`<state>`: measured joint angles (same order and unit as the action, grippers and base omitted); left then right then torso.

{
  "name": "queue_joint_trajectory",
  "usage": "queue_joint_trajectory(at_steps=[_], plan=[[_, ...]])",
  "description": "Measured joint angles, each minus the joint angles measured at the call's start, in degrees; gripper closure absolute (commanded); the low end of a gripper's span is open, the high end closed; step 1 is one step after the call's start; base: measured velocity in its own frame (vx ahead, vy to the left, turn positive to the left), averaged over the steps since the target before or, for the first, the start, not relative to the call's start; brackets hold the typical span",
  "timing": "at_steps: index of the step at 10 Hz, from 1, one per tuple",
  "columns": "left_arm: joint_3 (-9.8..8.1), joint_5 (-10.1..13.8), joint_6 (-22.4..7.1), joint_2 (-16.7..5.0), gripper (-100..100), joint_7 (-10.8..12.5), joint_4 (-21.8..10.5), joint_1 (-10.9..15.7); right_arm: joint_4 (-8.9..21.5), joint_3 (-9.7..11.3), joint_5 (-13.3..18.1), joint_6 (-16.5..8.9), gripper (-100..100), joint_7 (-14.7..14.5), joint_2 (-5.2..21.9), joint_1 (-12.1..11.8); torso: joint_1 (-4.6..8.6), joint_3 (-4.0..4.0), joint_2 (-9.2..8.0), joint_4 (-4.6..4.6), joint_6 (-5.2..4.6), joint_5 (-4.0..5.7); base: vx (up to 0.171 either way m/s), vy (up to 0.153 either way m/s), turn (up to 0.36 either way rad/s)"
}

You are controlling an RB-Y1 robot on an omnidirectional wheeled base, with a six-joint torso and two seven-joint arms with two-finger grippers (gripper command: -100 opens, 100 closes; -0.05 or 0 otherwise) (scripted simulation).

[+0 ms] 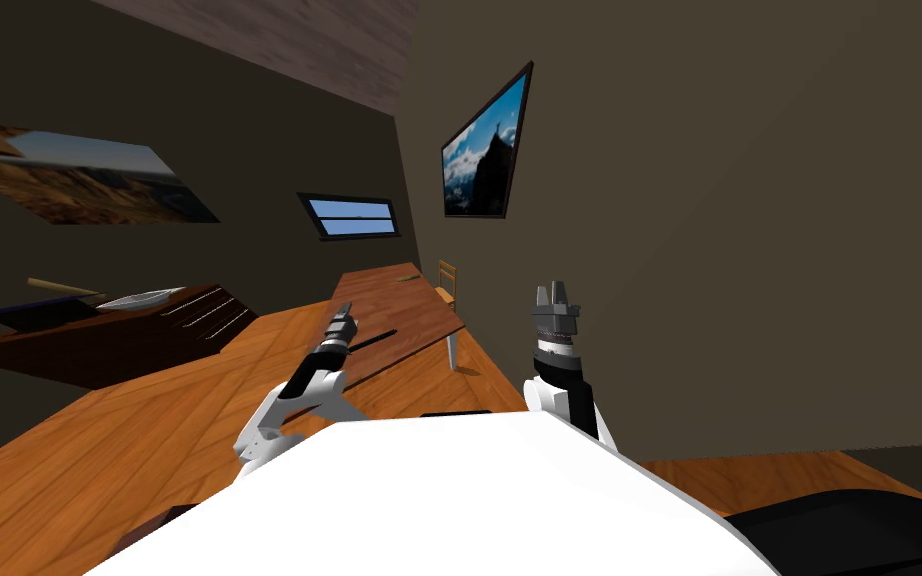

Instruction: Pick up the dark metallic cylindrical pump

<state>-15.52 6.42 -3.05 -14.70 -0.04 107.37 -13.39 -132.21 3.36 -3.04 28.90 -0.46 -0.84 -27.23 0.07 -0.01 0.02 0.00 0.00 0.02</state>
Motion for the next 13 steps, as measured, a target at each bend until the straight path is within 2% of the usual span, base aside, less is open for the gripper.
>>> queue_joint_trajectory(at_steps=[6,9,13], plan=[[-3.17,1.28,-8.87,-1.66,-100,1.5,-7.75,4.76,0.0,0.0,0.0,0.0,0,0.0,0.0,0.0,-0.03,-0.01,0.01,0.0,0.0,0.0,0.0,-0.018,-0.01],[-4.81,1.66,-13.18,-2.7,-100,2.32,-13.28,8.61,0.0,0.0,0.0,0.0,0,0.0,0.0,0.0,-0.05,-0.01,0.03,0.0,0.0,-0.01,-0.001,-0.009,-0.02],[-6.68,1.62,-19.0,-3.06,-100,3.41,-18.48,11.84,0.0,0.0,0.0,0.0,0,0.0,0.0,0.0,-0.08,-0.01,0.02,0.0,0.0,-0.01,0.0,-0.001,-0.032]])
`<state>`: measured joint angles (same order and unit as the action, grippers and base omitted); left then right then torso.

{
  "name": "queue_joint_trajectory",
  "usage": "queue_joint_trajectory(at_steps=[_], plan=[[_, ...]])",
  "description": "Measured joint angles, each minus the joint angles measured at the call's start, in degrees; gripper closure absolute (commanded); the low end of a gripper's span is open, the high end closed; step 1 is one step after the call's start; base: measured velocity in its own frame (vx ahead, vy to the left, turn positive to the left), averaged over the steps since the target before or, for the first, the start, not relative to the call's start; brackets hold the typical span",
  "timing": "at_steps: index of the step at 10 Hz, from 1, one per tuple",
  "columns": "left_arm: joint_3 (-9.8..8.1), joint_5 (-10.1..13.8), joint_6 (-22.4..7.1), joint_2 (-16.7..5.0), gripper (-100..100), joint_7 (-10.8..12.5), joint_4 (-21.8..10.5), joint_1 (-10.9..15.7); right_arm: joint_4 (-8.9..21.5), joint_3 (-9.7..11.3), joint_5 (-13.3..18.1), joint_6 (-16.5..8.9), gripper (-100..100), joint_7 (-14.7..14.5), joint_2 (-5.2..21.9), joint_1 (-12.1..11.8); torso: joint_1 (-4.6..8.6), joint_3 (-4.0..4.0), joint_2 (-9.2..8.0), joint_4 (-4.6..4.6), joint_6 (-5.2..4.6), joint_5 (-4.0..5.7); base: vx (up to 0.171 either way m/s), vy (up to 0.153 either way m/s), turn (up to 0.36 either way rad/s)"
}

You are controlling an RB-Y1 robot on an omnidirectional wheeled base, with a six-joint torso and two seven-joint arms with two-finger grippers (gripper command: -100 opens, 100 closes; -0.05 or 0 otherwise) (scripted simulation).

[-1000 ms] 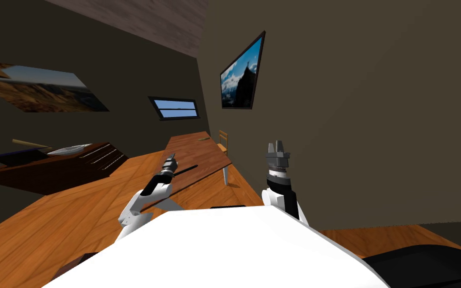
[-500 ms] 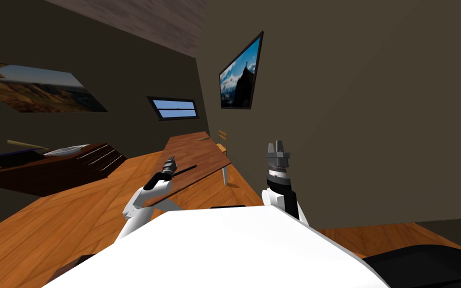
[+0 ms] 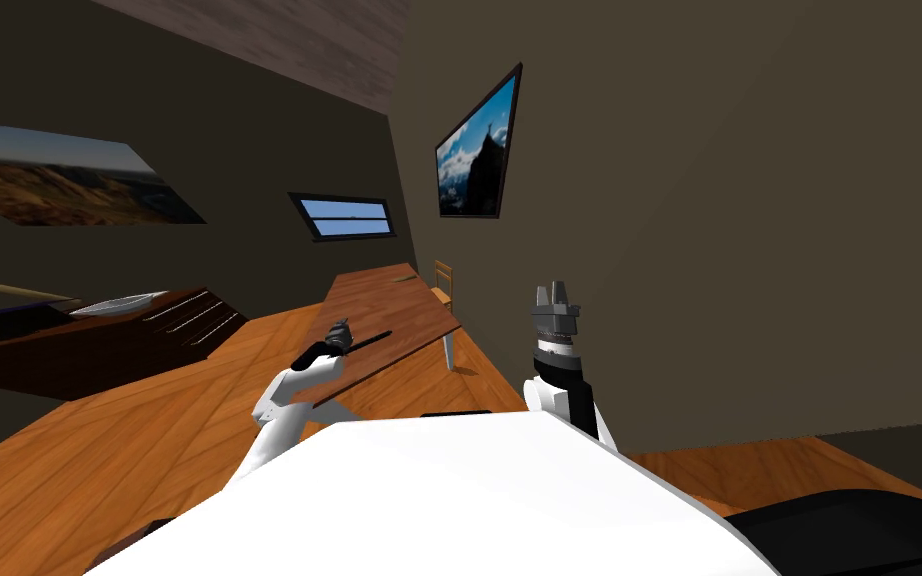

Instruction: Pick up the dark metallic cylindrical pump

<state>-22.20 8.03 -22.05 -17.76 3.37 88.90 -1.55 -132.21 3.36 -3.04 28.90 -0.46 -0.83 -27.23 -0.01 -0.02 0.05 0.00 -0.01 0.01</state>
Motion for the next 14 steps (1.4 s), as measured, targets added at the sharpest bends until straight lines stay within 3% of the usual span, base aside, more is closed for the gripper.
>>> queue_joint_trajectory(at_steps=[6,14], plan=[[-2.48,0.16,-7.07,-1.59,-100,1.91,-9.04,5.26,0.0,0.0,0.0,0.0,0,0.0,0.0,0.0,-0.06,-0.02,0.03,0.0,0.0,-0.01,0.007,0.012,-0.045],[-5.14,-0.58,-14.13,-3.33,-100,4.41,-21.6,12.23,0.0,0.0,0.0,0.0,0,0.0,0.0,0.0,-0.14,-0.04,0.07,-0.02,0.01,-0.03,0.015,0.032,-0.057]])
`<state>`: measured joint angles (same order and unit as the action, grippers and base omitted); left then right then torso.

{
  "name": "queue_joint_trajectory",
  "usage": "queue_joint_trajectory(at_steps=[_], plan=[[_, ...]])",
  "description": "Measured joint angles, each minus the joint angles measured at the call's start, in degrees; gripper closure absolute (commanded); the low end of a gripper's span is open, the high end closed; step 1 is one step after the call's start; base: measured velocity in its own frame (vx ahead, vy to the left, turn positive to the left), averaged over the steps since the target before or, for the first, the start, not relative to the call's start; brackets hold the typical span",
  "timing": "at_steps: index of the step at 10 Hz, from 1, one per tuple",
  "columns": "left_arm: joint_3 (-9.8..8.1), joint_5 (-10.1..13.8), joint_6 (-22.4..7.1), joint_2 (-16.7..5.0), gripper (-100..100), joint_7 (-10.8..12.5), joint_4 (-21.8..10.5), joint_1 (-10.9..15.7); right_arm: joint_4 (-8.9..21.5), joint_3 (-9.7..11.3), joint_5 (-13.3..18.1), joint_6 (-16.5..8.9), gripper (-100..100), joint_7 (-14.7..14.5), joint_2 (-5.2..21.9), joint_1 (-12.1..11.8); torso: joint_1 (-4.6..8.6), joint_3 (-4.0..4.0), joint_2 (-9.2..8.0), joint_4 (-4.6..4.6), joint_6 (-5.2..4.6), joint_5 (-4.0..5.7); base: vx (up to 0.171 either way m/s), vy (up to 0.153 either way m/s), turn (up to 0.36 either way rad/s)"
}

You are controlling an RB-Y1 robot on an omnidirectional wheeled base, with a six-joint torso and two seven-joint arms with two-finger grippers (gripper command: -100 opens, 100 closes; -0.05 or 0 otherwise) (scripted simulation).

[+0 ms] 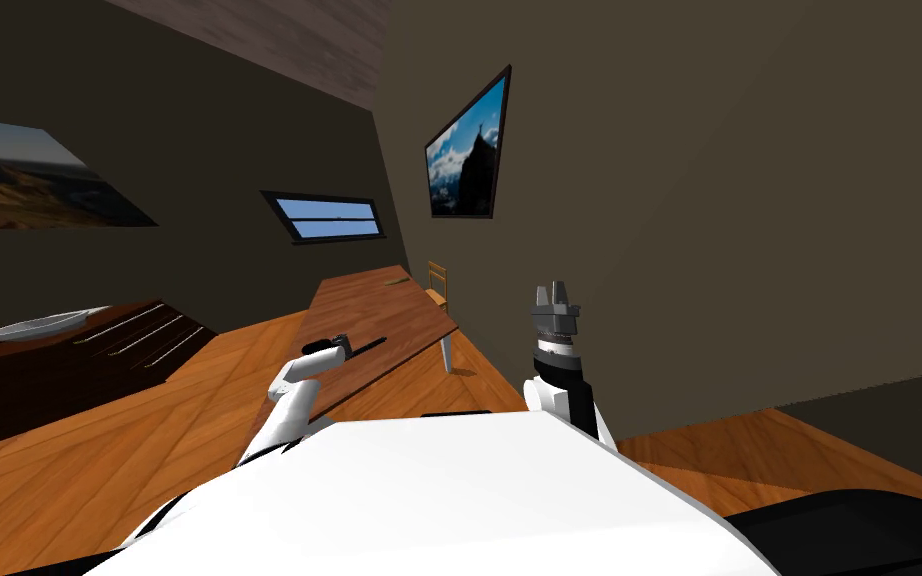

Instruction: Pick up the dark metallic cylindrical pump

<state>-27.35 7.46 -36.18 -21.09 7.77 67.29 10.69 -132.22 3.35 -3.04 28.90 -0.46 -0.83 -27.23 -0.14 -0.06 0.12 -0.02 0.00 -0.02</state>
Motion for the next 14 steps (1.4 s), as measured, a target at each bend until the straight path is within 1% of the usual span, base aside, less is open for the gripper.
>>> queue_joint_trajectory(at_steps=[1,4,6,8,10,12,13,14], plan=[[-0.22,-0.33,-0.8,-0.03,-100,0.37,-1.15,0.71,0.0,0.0,0.0,0.0,0,0.0,0.0,0.0,0.01,0.0,-0.01,0.0,0.02,0.0,0.017,0.045,-0.07],[-1.02,-0.79,-2.4,-0.98,-100,1.28,-6.99,3.95,0.0,0.0,0.0,0.0,0,0.0,0.0,0.0,-0.03,-0.01,0.01,0.0,0.0,-0.01,0.025,0.055,-0.088],[-1.81,-1.52,-4.66,-1.26,-100,2.42,-10.34,6.11,0.0,0.0,0.0,0.0,0,0.0,0.0,0.0,-0.15,-0.03,0.05,-0.01,0.0,-0.04,0.026,0.073,-0.096],[-2.21,-1.97,-5.74,-1.58,-100,3.09,-13.6,7.65,0.0,0.0,0.0,0.0,0,0.0,0.0,0.0,-0.08,-0.02,0.03,-0.01,0.01,-0.02,0.029,0.065,-0.093],[-2.74,-2.54,-6.89,-2.04,-100,3.92,-17.62,9.78,0.0,0.0,0.0,0.0,0,0.0,0.0,0.0,-0.13,-0.03,0.05,-0.02,0.02,-0.03,0.031,0.084,-0.119],[-3.05,-3.1,-7.82,-2.14,-100,4.63,-20.68,11.02,0.0,-0.01,0.0,0.0,0,0.0,0.0,-0.01,-0.11,-0.02,0.03,-0.02,0.05,-0.04,0.014,0.061,-0.039],[-3.19,-3.26,-8.52,-2.15,-100,4.84,-21.39,11.3,0.0,0.0,0.0,0.0,0,0.0,0.0,0.0,-0.04,0.0,-0.02,-0.01,0.03,-0.02,0.004,0.052,-0.077],[-3.31,-3.49,-8.63,-2.14,-100,5.09,-23.25,11.82,0.0,0.0,0.0,0.0,0,0.0,0.0,0.0,-0.03,0.01,-0.04,0.0,0.03,-0.02,0.003,0.052,-0.08]])
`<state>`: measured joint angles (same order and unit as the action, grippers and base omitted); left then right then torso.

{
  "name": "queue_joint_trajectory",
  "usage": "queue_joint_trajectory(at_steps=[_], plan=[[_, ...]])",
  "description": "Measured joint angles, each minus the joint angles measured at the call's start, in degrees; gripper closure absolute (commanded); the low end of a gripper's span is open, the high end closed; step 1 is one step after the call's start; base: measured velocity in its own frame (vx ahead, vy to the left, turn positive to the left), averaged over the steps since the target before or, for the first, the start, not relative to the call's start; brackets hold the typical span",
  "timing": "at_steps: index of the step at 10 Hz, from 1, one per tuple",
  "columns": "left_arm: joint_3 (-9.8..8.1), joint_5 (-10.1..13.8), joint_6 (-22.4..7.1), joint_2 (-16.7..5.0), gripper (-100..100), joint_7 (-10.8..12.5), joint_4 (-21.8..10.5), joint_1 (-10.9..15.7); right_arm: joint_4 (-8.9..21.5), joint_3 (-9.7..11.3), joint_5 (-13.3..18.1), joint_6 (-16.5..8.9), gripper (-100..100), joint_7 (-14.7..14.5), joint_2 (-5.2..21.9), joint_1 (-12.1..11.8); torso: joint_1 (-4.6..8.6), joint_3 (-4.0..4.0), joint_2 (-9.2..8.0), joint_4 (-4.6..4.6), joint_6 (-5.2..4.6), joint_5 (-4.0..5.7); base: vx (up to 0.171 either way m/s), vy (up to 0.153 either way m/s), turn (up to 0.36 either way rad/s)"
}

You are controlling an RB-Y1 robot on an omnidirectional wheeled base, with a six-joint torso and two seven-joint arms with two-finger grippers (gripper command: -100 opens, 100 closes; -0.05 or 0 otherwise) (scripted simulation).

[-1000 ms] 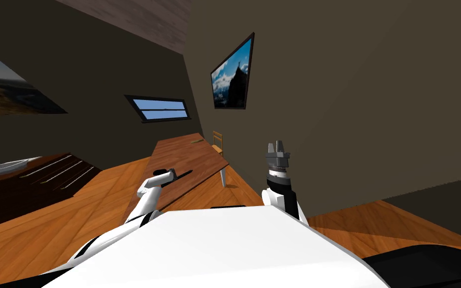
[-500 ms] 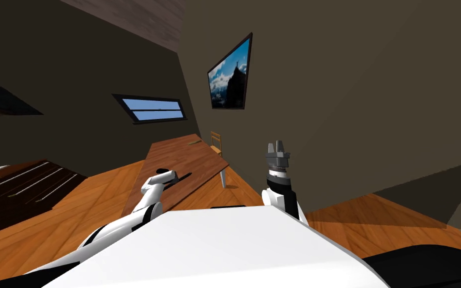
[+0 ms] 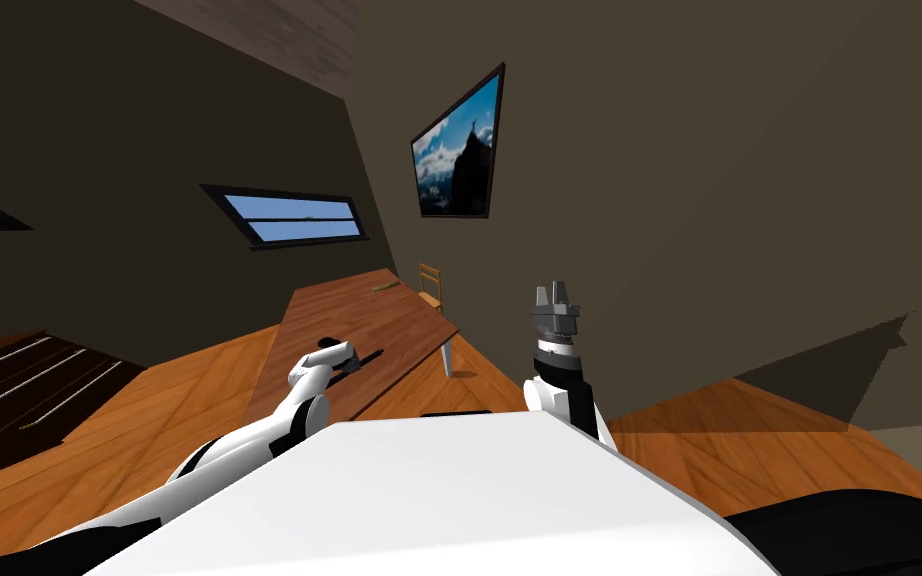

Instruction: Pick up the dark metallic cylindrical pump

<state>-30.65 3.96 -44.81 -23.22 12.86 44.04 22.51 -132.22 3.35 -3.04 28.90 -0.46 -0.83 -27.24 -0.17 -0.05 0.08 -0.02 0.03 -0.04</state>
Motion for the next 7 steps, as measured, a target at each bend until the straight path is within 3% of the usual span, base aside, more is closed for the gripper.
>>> queue_joint_trajectory(at_steps=[2,3,4,5,7], plan=[[-0.08,-0.65,-0.28,0.3,-100,0.68,-2.76,0.72,0.0,0.0,0.0,0.0,0,0.0,0.0,0.0,0.04,0.01,-0.02,0.0,0.01,0.01,0.001,0.029,-0.03],[-0.08,-0.69,-0.18,0.31,0,0.75,-3.03,0.78,0.0,0.0,0.0,0.0,0,0.0,0.0,0.0,0.12,0.02,-0.03,0.01,0.02,0.03,0.0,0.0,0.0],[-0.08,-0.69,-0.19,0.3,-100,0.75,-3.0,0.78,0.0,0.0,0.0,0.0,0,0.0,0.0,0.0,0.18,0.02,-0.03,0.01,0.01,0.04,-0.024,0.015,-0.253],[-0.26,-0.94,1.01,-0.31,-100,1.43,-5.29,1.22,0.0,0.01,0.0,0.0,0,0.0,0.0,0.01,0.16,0.05,-0.09,0.02,-0.04,0.04,-0.063,0.046,-0.45],[-1.09,-0.8,3.03,-1.64,-100,3.15,-7.76,0.63,0.0,0.0,0.0,0.0,0,0.0,0.0,0.01,0.01,0.15,-0.26,0.06,0.02,0.01,-0.065,0.053,-0.219]])
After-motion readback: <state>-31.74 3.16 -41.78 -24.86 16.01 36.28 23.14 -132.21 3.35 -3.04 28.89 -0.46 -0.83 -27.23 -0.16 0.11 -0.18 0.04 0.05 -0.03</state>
